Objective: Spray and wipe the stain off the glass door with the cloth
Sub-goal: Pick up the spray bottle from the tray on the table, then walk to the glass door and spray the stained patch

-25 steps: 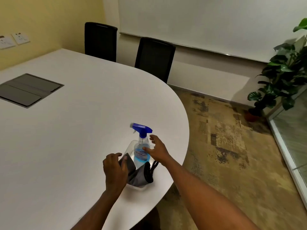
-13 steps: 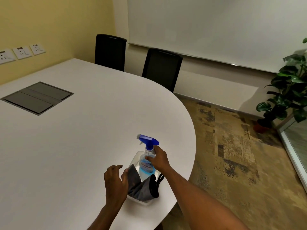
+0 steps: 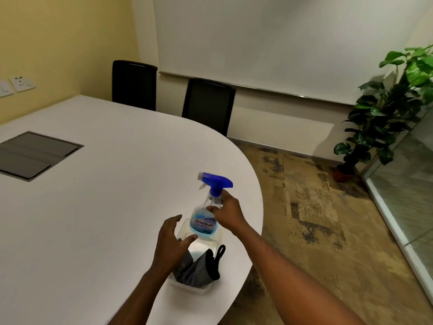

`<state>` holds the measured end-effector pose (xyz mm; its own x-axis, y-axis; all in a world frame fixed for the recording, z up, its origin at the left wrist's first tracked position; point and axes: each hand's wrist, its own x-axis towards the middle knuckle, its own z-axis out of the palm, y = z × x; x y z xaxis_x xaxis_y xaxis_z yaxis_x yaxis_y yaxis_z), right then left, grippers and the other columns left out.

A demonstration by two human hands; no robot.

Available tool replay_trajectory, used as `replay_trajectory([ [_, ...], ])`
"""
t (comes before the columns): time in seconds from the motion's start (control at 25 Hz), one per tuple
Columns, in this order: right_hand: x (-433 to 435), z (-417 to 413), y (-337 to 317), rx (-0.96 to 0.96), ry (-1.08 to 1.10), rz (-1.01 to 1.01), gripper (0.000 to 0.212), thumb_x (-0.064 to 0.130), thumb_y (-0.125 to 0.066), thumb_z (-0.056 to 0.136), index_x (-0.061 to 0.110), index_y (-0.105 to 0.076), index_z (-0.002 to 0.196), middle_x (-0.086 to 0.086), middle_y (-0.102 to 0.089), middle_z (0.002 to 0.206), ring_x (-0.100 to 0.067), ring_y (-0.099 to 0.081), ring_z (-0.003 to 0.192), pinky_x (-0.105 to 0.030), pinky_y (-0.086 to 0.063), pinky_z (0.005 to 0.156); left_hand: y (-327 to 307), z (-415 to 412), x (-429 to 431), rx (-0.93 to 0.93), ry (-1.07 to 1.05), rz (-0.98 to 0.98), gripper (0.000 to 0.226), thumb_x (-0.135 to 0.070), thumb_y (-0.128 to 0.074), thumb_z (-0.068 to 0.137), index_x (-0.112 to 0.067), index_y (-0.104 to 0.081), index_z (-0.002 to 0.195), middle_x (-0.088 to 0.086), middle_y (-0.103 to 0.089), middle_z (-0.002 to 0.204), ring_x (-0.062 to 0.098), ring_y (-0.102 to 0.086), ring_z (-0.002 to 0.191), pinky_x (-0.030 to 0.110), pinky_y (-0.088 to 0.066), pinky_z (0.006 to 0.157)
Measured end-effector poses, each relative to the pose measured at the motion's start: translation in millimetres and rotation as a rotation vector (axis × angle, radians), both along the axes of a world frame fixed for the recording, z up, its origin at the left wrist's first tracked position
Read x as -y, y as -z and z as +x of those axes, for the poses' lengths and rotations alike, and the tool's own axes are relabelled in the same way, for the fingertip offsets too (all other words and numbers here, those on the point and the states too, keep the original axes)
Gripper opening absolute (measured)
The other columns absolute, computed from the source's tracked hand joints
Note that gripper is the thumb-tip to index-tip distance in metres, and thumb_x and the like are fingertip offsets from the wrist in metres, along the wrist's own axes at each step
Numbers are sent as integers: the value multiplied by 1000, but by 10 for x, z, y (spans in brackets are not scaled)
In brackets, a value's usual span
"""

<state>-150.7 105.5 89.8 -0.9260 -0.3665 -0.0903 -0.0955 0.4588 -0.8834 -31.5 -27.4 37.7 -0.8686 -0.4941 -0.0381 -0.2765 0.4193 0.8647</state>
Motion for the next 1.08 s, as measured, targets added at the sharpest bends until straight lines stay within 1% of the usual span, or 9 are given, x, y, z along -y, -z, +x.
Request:
replay_trajectory([
  [0.12,-362,133,-407,-58,22,-17,45,15,-72,83,16,-52,124,-5,-63,123,-20,-60,113,-27,-47,87,-206,-217,-118,-57,171,5,88,-26,-89,62,-17,-44,138,2,-49,139,19,-49,124,33,-43,103],
  [0.24,-825,332,-736,-99,33,-19,46,19,-72,83,17,-52,124,-3,-65,120,-17,-62,107,-30,-50,87,-411,-406,-401,-18,421,38,92,-29,-92,54,-23,-47,134,-4,-53,132,15,-54,116,27,-48,94],
  [0.4,-1680,663,-968,-95,122,-85,43,15,-73,81,16,-56,120,-4,-69,114,-18,-65,103,-42,-53,93,-627,-531,-1128,29,820,125,60,-41,-92,46,-32,-65,99,-4,-73,97,17,-70,90,36,-60,80],
  [0.48,-2158,857,-999,-85,189,-121,43,13,-73,81,16,-56,121,-5,-68,115,-21,-65,106,-48,-51,96,-692,-507,-1592,48,976,198,50,-38,-91,50,-31,-69,94,-5,-75,96,16,-72,88,37,-61,80],
  [0.56,-2642,1075,-1009,-83,271,-162,44,12,-73,80,17,-57,121,-6,-68,116,-22,-64,108,-51,-50,97,-740,-443,-2083,46,1086,261,51,-35,-91,48,-26,-71,94,-1,-77,96,19,-74,87,38,-61,80],
  [0.76,-3943,1852,-1057,-139,476,-343,38,21,-73,82,14,-57,116,-9,-69,113,-22,-67,104,-49,-51,97,-819,-68,-3485,80,1314,309,61,-38,-93,43,-19,-69,96,4,-77,96,23,-74,88,37,-60,80],
  [0.84,-4373,2163,-1110,-178,526,-424,44,36,-71,82,18,-56,119,-8,-70,113,-23,-66,106,-47,-52,96,-818,140,-4004,106,1381,321,64,-33,-94,45,-15,-68,100,10,-76,100,30,-73,92,42,-59,83],
  [0.92,-4892,2551,-1157,-216,556,-470,42,37,-65,86,17,-55,122,-7,-71,112,-23,-67,103,-41,-55,91,-827,446,-4644,129,1446,341,63,-25,-94,44,-12,-69,100,13,-75,101,32,-72,94,44,-58,84],
  [1.08,-5919,3340,-1223,-270,585,-575,38,27,-62,88,10,-55,121,-10,-70,103,-24,-67,88,-34,-55,83,-870,1092,-5893,165,1586,386,41,0,-89,50,-19,-76,85,3,-78,89,16,-74,81,24,-58,68],
])
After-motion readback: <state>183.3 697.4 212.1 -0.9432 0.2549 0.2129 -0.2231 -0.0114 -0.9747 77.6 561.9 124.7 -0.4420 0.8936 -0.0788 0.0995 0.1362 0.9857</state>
